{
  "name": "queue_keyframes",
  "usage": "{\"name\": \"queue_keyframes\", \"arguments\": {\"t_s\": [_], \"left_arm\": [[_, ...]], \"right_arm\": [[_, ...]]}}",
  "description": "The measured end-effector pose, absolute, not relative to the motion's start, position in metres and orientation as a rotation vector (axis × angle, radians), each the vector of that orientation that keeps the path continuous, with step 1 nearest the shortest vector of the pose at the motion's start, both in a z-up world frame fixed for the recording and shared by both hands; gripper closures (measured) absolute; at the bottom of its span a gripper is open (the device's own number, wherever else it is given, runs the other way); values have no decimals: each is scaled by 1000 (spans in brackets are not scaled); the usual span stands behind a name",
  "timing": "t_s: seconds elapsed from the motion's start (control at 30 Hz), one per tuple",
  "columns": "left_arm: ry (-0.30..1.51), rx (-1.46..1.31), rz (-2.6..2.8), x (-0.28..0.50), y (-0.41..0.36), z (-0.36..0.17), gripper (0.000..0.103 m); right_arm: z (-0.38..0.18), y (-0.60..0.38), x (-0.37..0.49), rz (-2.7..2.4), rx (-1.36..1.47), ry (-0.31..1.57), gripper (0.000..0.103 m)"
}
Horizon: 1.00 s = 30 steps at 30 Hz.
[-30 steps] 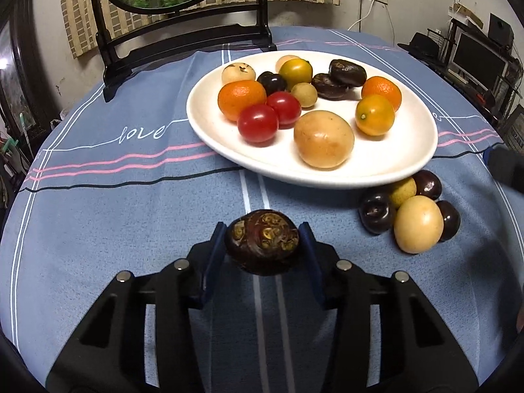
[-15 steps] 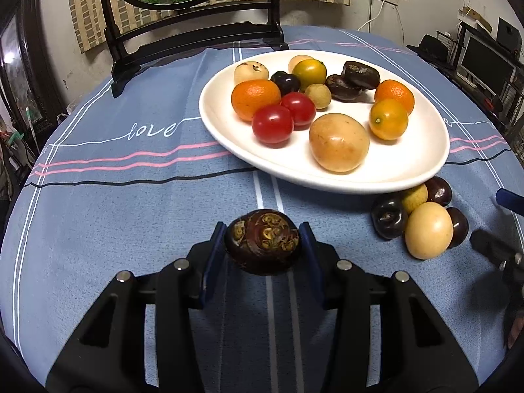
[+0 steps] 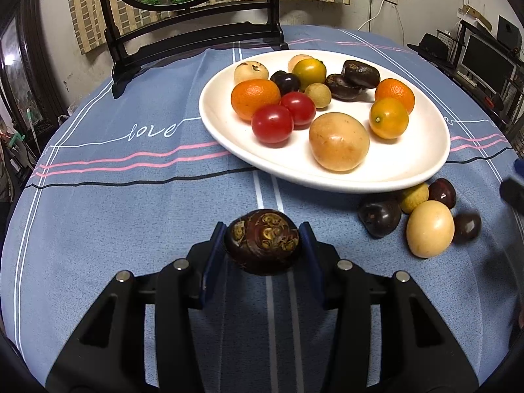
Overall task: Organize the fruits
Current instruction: 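Grasp the dark maroon fruit with the right gripper while the left gripper holds the patterned fruit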
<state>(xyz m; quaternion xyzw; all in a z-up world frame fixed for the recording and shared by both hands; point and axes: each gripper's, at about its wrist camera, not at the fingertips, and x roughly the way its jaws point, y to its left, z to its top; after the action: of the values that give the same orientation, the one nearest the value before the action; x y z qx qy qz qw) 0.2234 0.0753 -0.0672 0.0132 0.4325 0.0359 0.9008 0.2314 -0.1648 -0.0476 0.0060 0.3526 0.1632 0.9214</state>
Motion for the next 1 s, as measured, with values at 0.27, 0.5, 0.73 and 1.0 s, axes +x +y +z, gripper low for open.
{"name": "queue_keyframes", "arguments": {"t_s": [0.27,0.5,0.73,1.0], "left_arm": [[894,31,81,223,76,-67,53],[895,33,82,224,76,-67,53],[892,42,88,224,75,-68,51],[895,-10,76,227,83,-69,48]], "right_arm": [[-52,-166,230,619,195,787,46],[-69,-131,215,544,-23,862,54],[-74,-117,212,491,-134,831,64],[-79,-121,221,492,-111,868,66]]}}
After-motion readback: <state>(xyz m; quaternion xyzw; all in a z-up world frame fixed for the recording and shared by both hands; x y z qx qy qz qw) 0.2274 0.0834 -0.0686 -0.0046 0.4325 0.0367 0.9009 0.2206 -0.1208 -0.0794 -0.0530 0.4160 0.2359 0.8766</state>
